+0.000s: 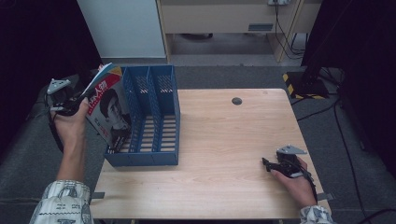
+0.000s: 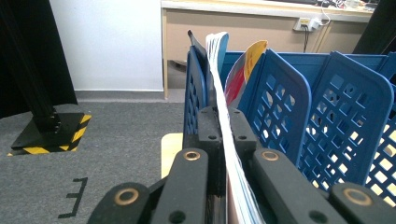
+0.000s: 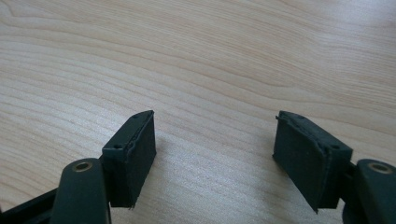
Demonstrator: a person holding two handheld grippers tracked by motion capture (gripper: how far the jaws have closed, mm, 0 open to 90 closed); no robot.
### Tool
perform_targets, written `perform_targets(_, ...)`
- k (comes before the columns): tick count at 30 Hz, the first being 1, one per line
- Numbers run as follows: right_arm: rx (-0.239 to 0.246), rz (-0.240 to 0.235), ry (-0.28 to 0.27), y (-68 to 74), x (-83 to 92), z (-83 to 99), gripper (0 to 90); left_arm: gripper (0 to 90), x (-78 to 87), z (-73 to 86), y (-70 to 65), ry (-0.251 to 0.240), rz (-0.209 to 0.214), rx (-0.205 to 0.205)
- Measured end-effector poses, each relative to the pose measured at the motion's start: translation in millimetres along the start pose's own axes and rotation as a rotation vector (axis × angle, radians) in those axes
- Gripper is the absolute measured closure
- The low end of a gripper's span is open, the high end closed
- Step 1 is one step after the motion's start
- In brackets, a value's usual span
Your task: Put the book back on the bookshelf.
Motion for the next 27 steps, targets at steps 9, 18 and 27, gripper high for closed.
perform_targets(9,0.000,0.000,0.000,0.0,0.0,0.0,29.6,86.5,-2.9,3.8,0.1,0.005,0.001,-0.001)
perform_targets(18,0.002,-0.001,0.000,-0.1,0.1,0.0,29.6,86.4,-6.6,9.3,-1.1,0.005,0.000,0.009)
perform_targets(27,0.001,0.000,0.000,0.0,0.1,0.1,29.6,86.3,-6.7,11.4,-0.5,0.012,-0.006,0.011)
Point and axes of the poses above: each handheld gripper's, and its own axes: x roughly backward along the jaws, z roughly out of its underside, y roughly to its left, the point moved 2 cm from there along -x, roughly forward along the jaws, and after that the axes turned 1 degree about -x, right-handed, at the moved point
